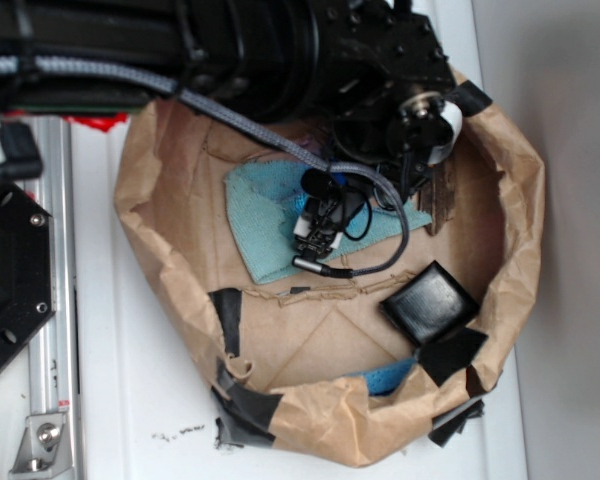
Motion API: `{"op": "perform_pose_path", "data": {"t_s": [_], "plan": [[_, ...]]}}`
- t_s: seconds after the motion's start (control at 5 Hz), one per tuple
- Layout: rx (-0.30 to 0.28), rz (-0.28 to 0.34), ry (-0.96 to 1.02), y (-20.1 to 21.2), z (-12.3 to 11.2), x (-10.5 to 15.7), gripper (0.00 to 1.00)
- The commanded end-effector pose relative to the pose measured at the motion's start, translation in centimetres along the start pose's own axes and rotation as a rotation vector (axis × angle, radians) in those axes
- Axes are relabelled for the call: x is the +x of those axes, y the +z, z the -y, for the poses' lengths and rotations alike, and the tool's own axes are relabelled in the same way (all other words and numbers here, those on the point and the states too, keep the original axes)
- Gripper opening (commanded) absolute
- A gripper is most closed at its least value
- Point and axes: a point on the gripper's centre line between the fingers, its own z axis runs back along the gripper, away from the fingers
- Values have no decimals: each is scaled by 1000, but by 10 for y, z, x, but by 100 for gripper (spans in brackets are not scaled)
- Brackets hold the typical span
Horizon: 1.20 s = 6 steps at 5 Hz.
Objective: Grab the blue cloth.
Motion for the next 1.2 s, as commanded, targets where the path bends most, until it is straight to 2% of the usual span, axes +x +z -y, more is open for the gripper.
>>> {"op": "perform_pose_path", "data": {"t_s": [0.0, 0.6, 0.8, 1.0], "plan": [[34, 26, -7, 3, 0, -11, 0], [48, 26, -24, 6, 4, -11, 0], [58, 47, -24, 13, 5, -12, 0], [156, 114, -54, 54, 17, -10, 0]]}}
